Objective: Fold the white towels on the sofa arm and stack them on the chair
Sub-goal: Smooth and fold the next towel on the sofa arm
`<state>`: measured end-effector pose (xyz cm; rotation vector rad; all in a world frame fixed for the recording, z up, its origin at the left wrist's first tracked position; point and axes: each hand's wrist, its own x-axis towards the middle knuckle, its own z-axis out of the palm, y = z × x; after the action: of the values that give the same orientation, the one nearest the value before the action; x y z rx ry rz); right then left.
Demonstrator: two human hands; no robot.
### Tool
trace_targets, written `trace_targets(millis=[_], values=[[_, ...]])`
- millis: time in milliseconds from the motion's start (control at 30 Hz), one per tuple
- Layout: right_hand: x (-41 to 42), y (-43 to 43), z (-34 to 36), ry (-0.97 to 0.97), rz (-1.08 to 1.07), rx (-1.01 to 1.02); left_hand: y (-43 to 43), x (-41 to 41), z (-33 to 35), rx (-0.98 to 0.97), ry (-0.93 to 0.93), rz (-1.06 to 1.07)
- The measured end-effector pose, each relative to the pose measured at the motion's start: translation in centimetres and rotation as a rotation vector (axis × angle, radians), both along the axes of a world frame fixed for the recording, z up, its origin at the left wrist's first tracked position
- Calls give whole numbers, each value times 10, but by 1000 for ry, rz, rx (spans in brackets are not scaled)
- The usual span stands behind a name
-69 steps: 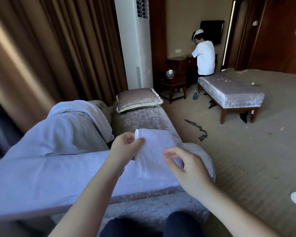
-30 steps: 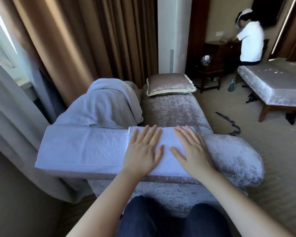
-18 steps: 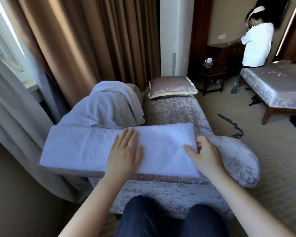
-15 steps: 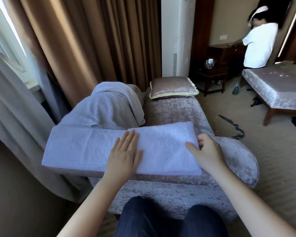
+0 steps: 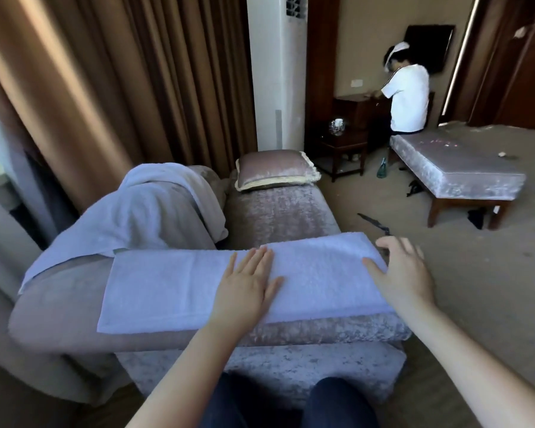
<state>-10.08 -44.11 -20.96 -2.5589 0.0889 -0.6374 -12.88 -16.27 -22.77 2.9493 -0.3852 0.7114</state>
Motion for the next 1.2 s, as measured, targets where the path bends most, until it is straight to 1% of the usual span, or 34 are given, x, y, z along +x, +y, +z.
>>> trace_targets(millis=[67,100,167,233,300,400,433,500,567,667,733,800,833,867,933,1000,1067,1167,1200], values=[[-1,26,1,-232,110,-130,30,-8,5,-46,-107,65],[-2,42,2,-318,183,-170,49,-13,8,-60,-149,110],[1,74,1,-402,329,-215,87,-28,14,-80,-175,230],[4,106,-1,-395,433,-225,117,-46,18,-110,-167,382],[5,132,-5,-366,484,-234,139,-57,18,-139,-142,526],[6,148,-19,-310,514,-258,159,-67,13,-154,-86,632],[6,149,-24,-307,511,-276,162,-68,11,-186,-78,661],[4,148,-28,-314,500,-304,163,-70,12,-340,-16,722],[4,149,-28,-322,486,-315,167,-69,16,-435,44,759],[4,150,-27,-314,479,-318,175,-65,26,-572,128,742],[1,150,-26,-296,480,-312,180,-61,36,-664,226,728],[-1,150,-24,-280,486,-318,185,-60,45,-619,322,704],[-1,150,-25,-271,492,-325,188,-61,50,-624,342,672],[-1,151,-24,-260,498,-336,192,-62,56,-674,339,618],[1,150,-24,-263,515,-358,194,-67,73,-844,312,474],[2,149,-13,-249,548,-303,183,-74,98,-910,314,350],[-1,146,12,-235,607,-216,160,-75,126,-883,321,231],[-9,142,68,-313,717,-56,109,-63,161,-782,299,91],[-11,140,87,-318,753,-36,88,-58,171,-743,298,49]])
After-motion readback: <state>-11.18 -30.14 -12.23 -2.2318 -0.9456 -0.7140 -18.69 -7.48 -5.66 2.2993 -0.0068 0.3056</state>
